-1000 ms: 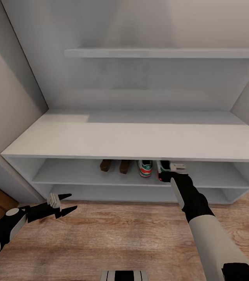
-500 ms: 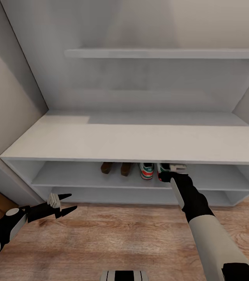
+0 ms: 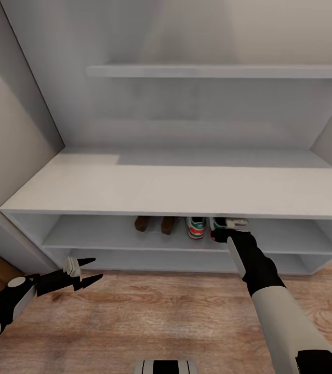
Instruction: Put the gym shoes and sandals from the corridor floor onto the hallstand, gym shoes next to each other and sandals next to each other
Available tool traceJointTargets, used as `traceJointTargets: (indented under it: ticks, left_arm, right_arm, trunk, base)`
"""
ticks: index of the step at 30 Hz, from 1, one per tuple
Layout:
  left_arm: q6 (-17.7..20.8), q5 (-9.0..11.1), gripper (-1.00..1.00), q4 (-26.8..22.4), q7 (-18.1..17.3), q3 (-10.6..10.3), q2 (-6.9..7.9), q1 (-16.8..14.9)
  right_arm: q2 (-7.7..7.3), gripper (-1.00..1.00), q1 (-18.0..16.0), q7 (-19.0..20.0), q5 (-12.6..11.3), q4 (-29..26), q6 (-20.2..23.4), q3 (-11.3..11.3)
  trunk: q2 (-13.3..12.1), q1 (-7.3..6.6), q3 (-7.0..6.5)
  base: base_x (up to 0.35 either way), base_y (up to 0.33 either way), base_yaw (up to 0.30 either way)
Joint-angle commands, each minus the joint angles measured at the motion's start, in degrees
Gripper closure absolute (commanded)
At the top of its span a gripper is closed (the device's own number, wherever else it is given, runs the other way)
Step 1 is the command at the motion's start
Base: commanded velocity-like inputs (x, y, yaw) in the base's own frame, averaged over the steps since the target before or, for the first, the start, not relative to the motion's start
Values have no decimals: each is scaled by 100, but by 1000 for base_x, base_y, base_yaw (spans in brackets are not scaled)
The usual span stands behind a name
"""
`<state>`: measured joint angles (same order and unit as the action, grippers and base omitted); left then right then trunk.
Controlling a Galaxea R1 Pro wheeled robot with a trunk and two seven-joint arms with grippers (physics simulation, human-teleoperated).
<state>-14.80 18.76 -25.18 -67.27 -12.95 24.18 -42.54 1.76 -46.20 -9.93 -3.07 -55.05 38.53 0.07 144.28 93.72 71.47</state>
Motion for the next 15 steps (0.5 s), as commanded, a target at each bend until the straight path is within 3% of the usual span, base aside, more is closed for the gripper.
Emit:
traceJointTargets:
  ticks: [1, 15]
  left_arm:
    - [-32, 49, -100, 4, 3, -49, 8, -3]
    - [-35, 49, -100, 4, 3, -48, 8, -2]
  right_arm:
    - [1, 100, -3, -38, -33, -6, 23, 1]
    - [0, 100, -3, -35, -37, -8, 23, 1]
  trunk:
    - [2, -1, 5]
    - [2, -1, 5]
  base:
    - [105, 45, 0]
    - [37, 22, 0]
